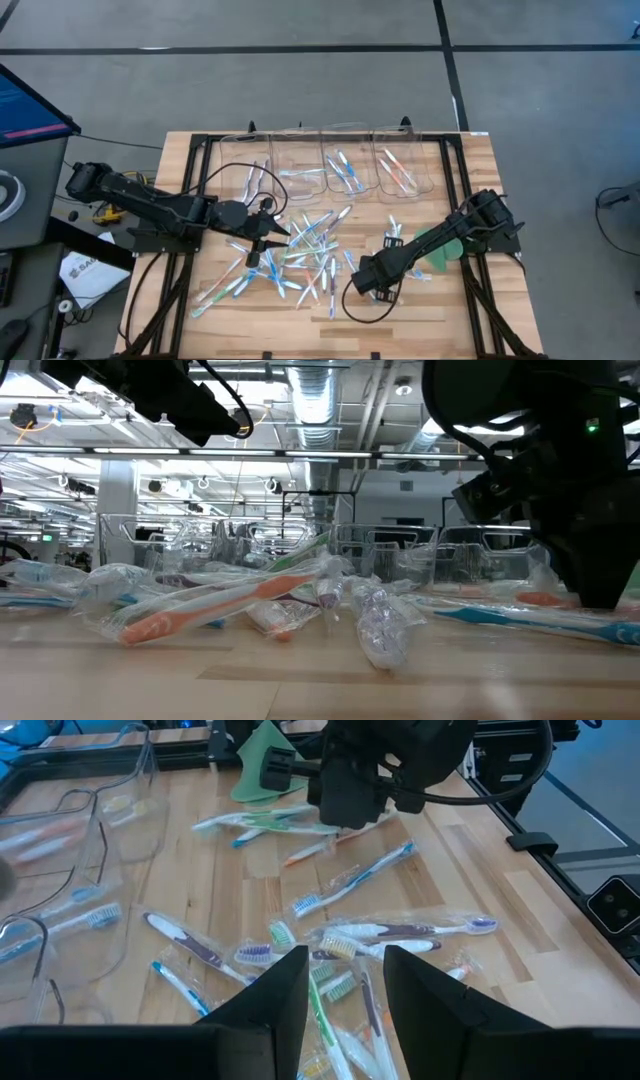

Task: Pick & Place Toothbrushes
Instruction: Put the orange toothbrush into the right transparent bin

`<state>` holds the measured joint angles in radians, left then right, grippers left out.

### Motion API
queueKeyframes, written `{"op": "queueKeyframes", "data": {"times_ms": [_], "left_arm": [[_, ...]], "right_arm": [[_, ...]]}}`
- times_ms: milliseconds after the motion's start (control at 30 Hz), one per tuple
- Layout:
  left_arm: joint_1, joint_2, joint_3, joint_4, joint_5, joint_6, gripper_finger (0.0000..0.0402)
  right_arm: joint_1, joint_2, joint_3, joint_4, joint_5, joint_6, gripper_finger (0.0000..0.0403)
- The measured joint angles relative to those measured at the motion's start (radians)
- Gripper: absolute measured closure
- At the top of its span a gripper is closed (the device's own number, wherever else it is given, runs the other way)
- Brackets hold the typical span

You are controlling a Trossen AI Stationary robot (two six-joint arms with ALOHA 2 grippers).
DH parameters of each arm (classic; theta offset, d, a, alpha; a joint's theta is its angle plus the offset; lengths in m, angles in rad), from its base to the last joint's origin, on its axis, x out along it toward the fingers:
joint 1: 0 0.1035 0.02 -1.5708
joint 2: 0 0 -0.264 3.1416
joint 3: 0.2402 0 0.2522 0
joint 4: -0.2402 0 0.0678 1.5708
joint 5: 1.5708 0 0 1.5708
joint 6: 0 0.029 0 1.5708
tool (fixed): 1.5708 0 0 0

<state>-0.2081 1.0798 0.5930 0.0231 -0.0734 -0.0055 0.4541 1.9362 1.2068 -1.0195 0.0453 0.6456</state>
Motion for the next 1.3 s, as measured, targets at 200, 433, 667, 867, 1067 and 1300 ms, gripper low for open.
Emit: {"op": "queueKeyframes", "data": {"times_ms": [200,433,667,867,1067,1300], "left_arm": [[0.0,0.0,0.0,0.0,0.0,0.0,0.0276],[0.0,0.0,0.0,0.0,0.0,0.0,0.0276],[0.0,0.0,0.0,0.0,0.0,0.0,0.0276],[0.0,0.0,0.0,0.0,0.0,0.0,0.0276],[0.0,0.0,0.0,0.0,0.0,0.0,0.0276],[0.0,0.0,0.0,0.0,0.0,0.0,0.0276]], "right_arm": [[-0.006,0.0,0.01,-0.021,-0.035,0.001,0.0376],[-0.005,0.0,0.125,-0.154,-0.047,0.019,0.0381],[0.018,-0.001,0.289,-0.256,0.043,-0.01,0.0388],[0.045,-0.002,0.403,-0.259,0.231,-0.103,0.0388],[0.049,-0.002,0.469,-0.339,0.378,-0.132,0.0384],[0.048,-0.002,0.535,-0.348,0.431,-0.149,0.0387]]}}
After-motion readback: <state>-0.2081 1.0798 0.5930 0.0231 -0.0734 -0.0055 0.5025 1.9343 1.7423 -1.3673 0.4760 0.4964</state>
